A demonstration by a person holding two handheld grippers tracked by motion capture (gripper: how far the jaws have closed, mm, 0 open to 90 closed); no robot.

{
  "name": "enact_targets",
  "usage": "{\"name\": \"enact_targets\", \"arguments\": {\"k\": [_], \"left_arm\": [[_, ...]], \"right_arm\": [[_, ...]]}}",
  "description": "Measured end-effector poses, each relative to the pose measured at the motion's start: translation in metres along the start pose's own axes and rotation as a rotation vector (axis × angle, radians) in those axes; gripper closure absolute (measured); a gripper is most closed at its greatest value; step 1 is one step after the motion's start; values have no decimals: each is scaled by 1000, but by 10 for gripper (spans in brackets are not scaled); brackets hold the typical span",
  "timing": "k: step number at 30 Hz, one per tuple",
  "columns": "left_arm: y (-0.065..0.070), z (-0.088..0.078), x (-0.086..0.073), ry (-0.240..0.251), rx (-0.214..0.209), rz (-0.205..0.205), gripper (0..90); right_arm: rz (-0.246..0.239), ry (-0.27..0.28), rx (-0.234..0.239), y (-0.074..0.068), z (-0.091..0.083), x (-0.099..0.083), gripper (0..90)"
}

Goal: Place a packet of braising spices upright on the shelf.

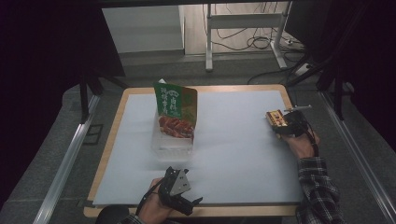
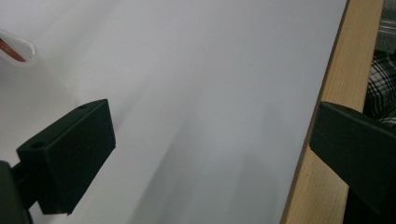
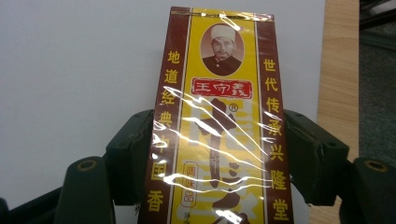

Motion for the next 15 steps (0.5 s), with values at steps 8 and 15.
{"name": "enact_targets", "arguments": {"k": [8,15], "left_arm": [[0,0,0,1,2,-2,4],[-1,-1,0,0,4,-1,4]], "right_arm": [[-32,12,33,-9,-6,1,309],[-52,16,56,-20,-12,1,310]]}}
Point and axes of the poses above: each handheld gripper's, and its own axes: z roughly forward along the jaws, x roughly out of its top, y roughly to its right, the point moved 5 cm from there along z, roughly forward along the jaws, and after that the axes turned 3 degrees about -y, right-handed, at the moved point
